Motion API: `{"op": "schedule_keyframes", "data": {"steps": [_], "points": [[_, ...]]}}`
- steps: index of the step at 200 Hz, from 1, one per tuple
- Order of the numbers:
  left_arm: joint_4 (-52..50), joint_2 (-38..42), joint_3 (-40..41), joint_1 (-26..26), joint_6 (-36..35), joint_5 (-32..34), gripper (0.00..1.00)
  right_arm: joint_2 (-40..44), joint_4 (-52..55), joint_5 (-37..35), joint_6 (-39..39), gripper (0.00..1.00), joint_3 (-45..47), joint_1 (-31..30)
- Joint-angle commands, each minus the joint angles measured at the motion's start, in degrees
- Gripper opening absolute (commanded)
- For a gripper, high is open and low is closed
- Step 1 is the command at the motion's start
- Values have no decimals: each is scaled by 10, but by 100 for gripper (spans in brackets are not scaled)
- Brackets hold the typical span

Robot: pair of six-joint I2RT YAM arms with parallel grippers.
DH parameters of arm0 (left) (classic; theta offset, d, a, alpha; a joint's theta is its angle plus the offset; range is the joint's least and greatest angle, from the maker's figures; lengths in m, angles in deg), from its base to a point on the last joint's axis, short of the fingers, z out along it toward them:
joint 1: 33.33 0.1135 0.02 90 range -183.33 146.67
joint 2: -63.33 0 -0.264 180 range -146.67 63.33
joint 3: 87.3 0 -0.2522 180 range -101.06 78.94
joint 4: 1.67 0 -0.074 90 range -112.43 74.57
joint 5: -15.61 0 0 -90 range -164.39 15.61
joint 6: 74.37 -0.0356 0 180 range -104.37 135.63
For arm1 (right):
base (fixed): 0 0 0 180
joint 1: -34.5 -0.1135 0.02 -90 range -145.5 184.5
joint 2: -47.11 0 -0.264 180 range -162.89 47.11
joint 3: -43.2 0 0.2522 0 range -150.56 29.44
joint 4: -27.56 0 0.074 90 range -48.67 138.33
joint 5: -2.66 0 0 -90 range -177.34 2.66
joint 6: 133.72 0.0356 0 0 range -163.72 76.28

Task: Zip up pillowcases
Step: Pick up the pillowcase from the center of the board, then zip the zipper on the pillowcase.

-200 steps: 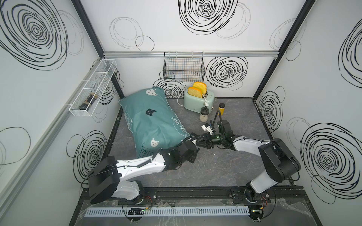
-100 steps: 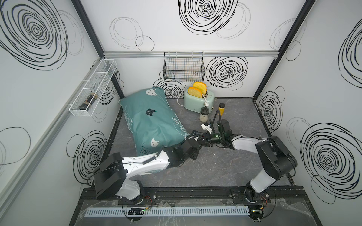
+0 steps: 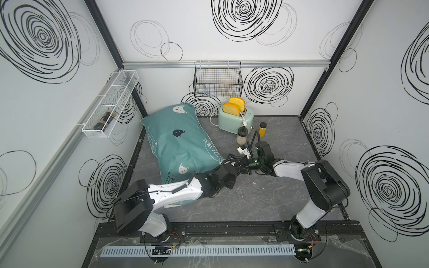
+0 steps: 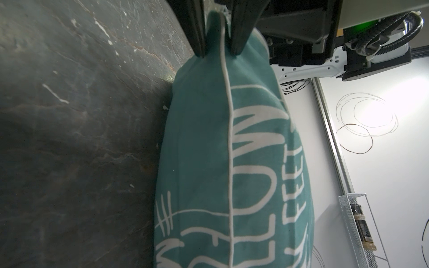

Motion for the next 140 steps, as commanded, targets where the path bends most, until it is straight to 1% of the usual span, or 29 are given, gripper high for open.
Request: {"op": "schedule_keyframes", "data": {"steps": [1,43,75,124,136,138,140], "points": [[9,-7,-17,4,2,0,18,-9,-17,4,0,23,-16,-5],[1,-21,-29,4,2,1,12,-9,-20,5,0,22,-17,-5],[-3,-29,-34,4,3,3,11,-10,-22,6,-1,19,-16,-6],[-5,-32,-35,11,11,8,5,-11,-23,6,-1,12,-13,-6],[-4,-29,-33,12,12,10,5,-11,-23,5,-1,10,-13,-5],[-5,-29,-33,11,12,11,1,-11,-23,5,0,9,-12,-4],[-5,-28,-33,11,12,12,0,-11,-23,5,0,9,-12,-4]]}}
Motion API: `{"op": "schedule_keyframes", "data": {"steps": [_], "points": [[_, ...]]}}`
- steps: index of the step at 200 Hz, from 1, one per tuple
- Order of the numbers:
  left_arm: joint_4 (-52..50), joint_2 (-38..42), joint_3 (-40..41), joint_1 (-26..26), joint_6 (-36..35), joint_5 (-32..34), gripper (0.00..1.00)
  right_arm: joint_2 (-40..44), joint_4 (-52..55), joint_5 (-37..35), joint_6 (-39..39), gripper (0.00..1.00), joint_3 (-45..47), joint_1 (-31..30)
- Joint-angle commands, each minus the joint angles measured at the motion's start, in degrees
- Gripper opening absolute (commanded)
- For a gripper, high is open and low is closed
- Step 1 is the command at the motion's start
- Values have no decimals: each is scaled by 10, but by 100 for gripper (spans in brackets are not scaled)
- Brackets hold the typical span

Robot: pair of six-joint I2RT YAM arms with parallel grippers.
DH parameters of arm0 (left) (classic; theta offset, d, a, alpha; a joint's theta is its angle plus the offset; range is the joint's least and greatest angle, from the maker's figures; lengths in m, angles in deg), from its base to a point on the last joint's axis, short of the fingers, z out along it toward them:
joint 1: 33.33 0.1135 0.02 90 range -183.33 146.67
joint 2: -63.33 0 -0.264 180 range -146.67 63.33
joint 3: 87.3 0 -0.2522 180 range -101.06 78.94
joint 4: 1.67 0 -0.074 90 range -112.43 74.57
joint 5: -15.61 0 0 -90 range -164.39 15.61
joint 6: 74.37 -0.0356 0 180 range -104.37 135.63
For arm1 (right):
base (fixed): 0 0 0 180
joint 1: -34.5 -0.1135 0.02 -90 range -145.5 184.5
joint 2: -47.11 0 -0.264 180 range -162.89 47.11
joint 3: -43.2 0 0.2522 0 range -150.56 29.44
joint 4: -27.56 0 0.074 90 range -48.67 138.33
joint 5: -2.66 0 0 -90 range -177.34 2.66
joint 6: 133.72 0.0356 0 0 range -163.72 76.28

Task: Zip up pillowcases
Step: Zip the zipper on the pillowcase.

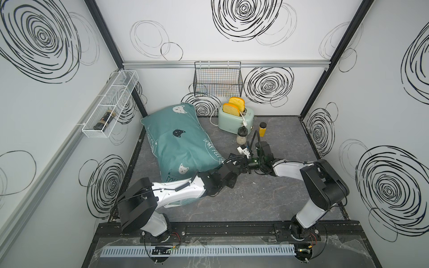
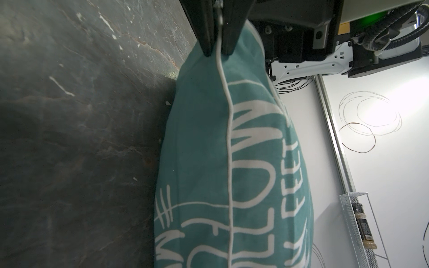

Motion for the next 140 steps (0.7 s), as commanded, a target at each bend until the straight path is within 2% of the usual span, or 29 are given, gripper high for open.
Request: {"op": "schedule_keyframes", "data": {"steps": [1,34,140], "points": [[8,-6,-14,7,11,12,0,-5,-14,13,0,8,-10,-3],[5,15,-2,6,20,8,0,6,-26,13,12,0,-1,5],[-36,41,13,7,47,-11,0,44,-23,-16,29,0,10,20]]}}
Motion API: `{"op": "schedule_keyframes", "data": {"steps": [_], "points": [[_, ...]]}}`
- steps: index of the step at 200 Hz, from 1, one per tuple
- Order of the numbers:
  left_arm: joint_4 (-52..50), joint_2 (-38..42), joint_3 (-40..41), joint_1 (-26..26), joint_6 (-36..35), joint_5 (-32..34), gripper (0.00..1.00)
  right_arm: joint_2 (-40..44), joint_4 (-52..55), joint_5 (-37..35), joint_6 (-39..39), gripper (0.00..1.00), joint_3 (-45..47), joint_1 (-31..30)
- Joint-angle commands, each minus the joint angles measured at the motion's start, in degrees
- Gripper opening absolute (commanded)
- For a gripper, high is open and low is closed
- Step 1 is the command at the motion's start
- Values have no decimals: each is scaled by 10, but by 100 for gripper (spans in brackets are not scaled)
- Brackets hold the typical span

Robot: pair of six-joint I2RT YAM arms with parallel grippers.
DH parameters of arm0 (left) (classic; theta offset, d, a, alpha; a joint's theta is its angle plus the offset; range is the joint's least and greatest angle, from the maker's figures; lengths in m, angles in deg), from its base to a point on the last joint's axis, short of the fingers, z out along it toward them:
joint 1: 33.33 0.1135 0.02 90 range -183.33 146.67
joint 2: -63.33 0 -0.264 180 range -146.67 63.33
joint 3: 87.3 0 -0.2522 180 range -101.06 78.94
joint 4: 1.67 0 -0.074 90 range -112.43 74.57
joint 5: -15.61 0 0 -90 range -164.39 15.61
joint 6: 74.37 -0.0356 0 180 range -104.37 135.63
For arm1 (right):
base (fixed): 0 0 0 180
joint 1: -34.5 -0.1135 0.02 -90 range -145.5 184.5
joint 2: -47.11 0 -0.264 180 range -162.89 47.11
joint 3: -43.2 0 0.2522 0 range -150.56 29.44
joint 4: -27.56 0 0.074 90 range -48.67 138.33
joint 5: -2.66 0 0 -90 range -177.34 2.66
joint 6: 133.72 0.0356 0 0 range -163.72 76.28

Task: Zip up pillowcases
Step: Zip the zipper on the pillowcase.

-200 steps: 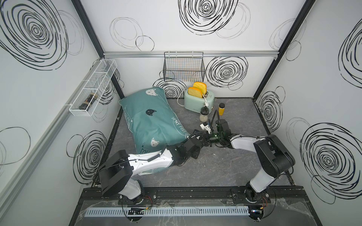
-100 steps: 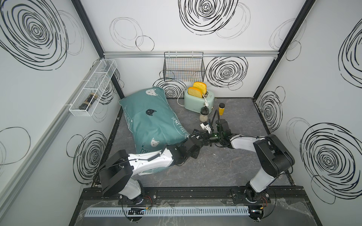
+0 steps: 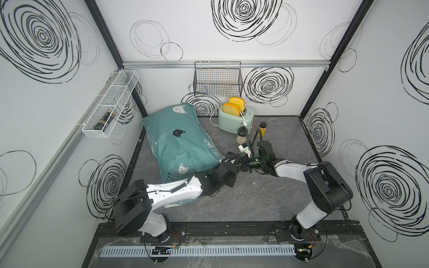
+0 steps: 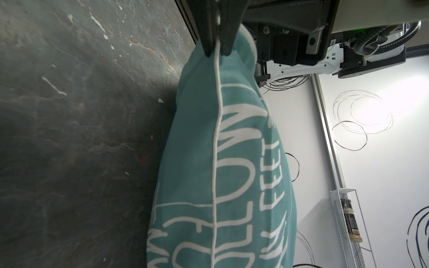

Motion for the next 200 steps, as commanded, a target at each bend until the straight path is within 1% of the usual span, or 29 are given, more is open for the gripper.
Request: {"op": "schedule_keyframes", "data": {"steps": [1,87,113,160,179,200], "points": [[-31,14,11,4,19,-1,0,18,-15,-13,9,0,5,10],[-66,48,33,10,47,-26,0,34,-10,-41,14,0,19,34],[-90,68,44,15,63,-18,0,38,-4,-36,12,0,20,54],[-167,124,78,18,131,7,0,69,28,-63,-6,0,35,118],[-204,149,89,19,165,9,0,70,27,-68,-5,0,40,141],[-244,175,94,18,206,-3,0,67,28,-71,-4,0,37,161]]}}
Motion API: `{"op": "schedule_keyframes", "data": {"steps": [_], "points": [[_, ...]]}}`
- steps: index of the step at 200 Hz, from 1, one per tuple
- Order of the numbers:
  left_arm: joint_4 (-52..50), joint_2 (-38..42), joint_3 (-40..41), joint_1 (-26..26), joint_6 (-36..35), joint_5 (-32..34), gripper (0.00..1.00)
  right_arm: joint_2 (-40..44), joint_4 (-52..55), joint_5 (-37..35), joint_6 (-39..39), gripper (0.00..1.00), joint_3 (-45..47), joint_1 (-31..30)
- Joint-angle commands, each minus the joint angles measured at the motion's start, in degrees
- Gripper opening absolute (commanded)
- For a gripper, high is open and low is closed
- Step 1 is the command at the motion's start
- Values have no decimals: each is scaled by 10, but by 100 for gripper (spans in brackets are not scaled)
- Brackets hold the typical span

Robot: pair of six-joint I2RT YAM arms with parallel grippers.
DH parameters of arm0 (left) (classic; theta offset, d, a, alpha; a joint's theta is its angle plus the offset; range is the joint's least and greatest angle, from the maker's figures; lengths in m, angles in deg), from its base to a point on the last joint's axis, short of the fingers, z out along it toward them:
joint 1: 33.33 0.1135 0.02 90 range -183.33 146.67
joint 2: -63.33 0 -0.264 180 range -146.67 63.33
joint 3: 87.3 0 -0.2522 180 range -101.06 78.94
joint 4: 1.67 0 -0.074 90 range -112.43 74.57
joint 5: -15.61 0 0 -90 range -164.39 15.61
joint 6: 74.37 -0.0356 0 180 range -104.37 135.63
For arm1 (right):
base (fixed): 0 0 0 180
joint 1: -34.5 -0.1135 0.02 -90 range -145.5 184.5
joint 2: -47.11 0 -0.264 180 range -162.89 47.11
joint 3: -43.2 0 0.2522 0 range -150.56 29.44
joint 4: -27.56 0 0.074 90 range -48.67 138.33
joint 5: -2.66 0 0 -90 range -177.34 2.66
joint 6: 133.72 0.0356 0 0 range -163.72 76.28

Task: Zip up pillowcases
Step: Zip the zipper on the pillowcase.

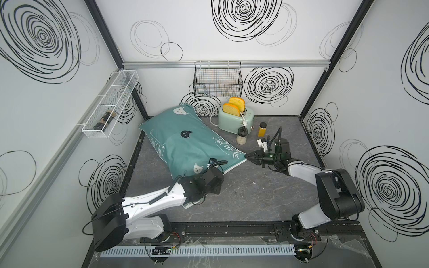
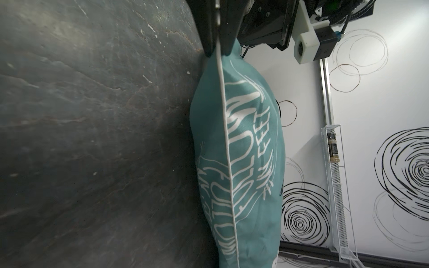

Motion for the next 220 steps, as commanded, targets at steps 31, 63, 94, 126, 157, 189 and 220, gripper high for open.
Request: {"op": "schedule_keyframes", "data": {"steps": [31,63,94,126,157,189,220], "points": [[-126,71,22,-24,130,-2,0,18,17,-46,-5,0,-6,37],[-178,112,38,-52,182,-1,0,22,25,-75,-2,0,-18,39],[-188,155,61,-80,214,-17,0,15,27,-90,0,0,-28,41],[-249,177,68,-104,259,7,0,21,37,-113,-2,0,-36,47],[-273,186,72,-128,296,24,0,28,40,-136,0,0,-39,54],[-314,183,67,-145,322,45,0,29,49,-149,0,0,-42,69],[-335,213,70,-148,336,62,0,33,52,-158,0,0,-38,88]]}}
